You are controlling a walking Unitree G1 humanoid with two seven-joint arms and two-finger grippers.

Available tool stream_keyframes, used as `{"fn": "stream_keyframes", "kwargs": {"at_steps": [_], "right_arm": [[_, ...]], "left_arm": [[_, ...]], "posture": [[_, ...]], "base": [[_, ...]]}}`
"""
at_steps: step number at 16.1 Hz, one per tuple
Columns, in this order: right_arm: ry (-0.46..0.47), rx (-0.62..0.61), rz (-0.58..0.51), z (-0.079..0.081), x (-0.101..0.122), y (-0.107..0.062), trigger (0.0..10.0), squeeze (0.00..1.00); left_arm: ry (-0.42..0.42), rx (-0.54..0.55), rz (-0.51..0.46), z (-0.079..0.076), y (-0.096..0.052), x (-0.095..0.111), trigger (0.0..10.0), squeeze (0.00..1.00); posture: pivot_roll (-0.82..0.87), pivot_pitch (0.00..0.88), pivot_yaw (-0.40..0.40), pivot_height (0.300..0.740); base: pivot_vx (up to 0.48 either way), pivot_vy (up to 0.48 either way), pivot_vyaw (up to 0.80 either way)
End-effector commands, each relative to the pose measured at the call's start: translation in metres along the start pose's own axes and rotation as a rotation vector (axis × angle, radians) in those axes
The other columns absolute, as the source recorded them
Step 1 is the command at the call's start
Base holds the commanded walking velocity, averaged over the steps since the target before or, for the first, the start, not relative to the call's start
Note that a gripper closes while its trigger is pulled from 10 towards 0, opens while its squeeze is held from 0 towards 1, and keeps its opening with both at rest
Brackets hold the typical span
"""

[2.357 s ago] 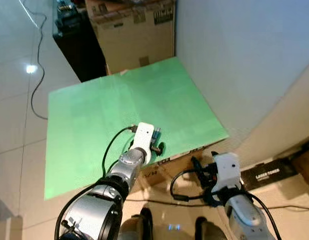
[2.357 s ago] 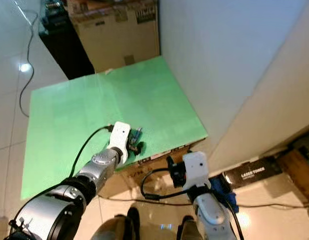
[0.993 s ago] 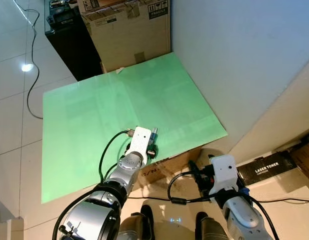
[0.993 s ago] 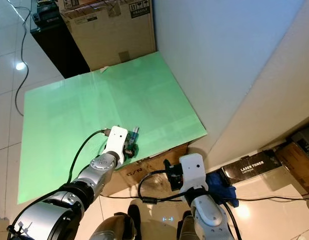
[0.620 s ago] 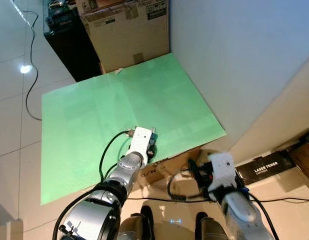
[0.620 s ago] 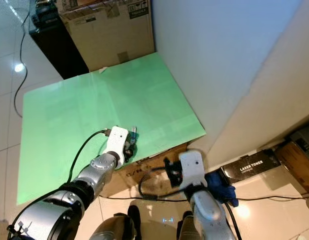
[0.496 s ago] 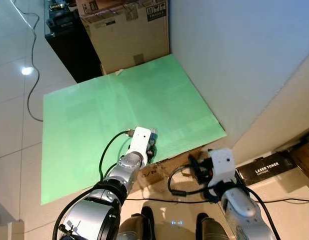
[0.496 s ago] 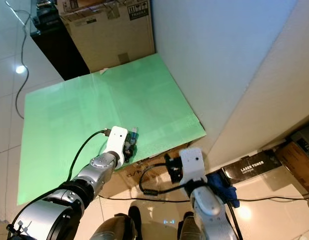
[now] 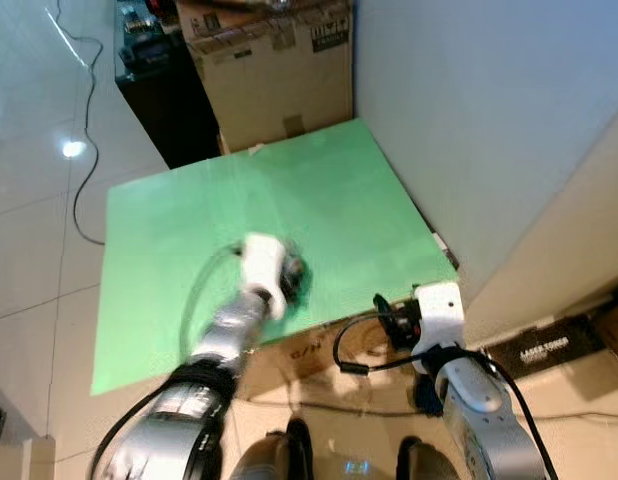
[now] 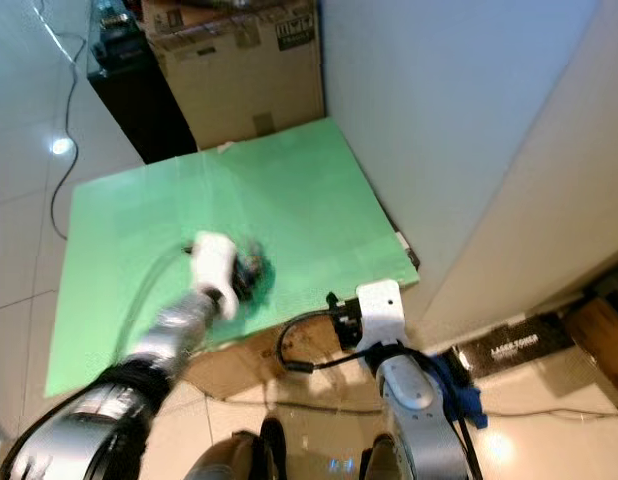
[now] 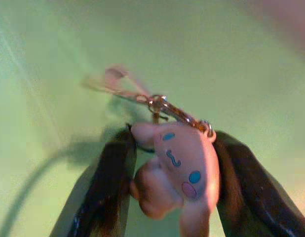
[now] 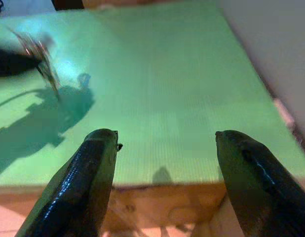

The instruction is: Hang keys on a hook

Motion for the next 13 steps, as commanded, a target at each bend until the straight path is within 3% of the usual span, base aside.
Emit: {"fn": "stream_keyframes", "kwargs": {"at_steps": [1, 3, 5, 6, 8, 10, 11, 12, 13], "right_arm": [[0.019, -0.010, -0.019, -0.006, 0.004, 0.003, 10.0, 0.00], [0.010, -0.012, -0.038, -0.015, 0.010, 0.013, 10.0, 0.00], [0.007, 0.002, -0.049, -0.016, 0.015, 0.021, 10.0, 0.00], [0.002, 0.019, -0.058, -0.013, 0.019, 0.026, 10.0, 0.00], [0.004, 0.026, -0.064, -0.014, 0.020, 0.031, 10.0, 0.00], [0.016, 0.004, -0.081, -0.020, 0.021, 0.034, 10.0, 0.00], [0.020, -0.002, -0.083, -0.020, 0.021, 0.035, 10.0, 0.00], [0.028, -0.009, -0.085, -0.021, 0.021, 0.038, 10.0, 0.00], [0.050, -0.012, -0.080, -0.021, 0.019, 0.040, 10.0, 0.00]], "left_arm": [[-0.052, -0.010, -0.121, 0.007, -0.013, 0.028, 0.0, 0.00], [-0.087, -0.032, -0.270, 0.006, -0.028, 0.068, 0.0, 0.00], [-0.050, -0.050, -0.337, 0.007, -0.040, 0.085, 0.0, 0.00], [-0.030, -0.011, -0.345, 0.019, -0.054, 0.084, 0.0, 0.00], [-0.046, 0.037, -0.335, 0.028, -0.068, 0.077, 0.0, 0.00], [-0.033, 0.044, -0.316, 0.020, -0.072, 0.068, 0.2, 0.00], [-0.028, 0.042, -0.313, 0.017, -0.072, 0.067, 7.2, 0.00], [-0.007, 0.035, -0.298, 0.010, -0.073, 0.063, 10.0, 0.00], [0.021, 0.027, -0.233, 0.007, -0.072, 0.051, 10.0, 0.00]], "posture": [[-0.03, 0.060, 0.109, 0.732], [0.00, 0.018, 0.078, 0.732], [0.02, 0.001, 0.064, 0.732], [0.04, 0.000, 0.043, 0.732], [0.05, 0.000, 0.031, 0.732], [0.07, 0.000, 0.021, 0.732], [0.07, 0.000, 0.020, 0.732], [0.08, 0.000, 0.021, 0.732], [0.09, 0.000, 0.018, 0.732]], "base": [[0.000, 0.000, 0.00], [0.000, 0.000, 0.00], [0.000, 0.000, 0.00], [0.000, 0.000, 0.00], [0.000, 0.000, 0.00], [0.000, 0.000, 0.00], [0.000, 0.000, 0.00], [0.000, 0.000, 0.00], [0.000, 0.000, 0.00]]}}
Point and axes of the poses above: a point about 5 cm out from each wrist's last joint towards the gripper, its own y axis pointing out of the wrist towards the gripper, its own x axis along the axis of the wrist's last joint, z = x × y, the point moved 6 cm from there along y, pointing out of the wrist towards the gripper, and after that the axes turned 1 degree about y, right-handed, at the moved point
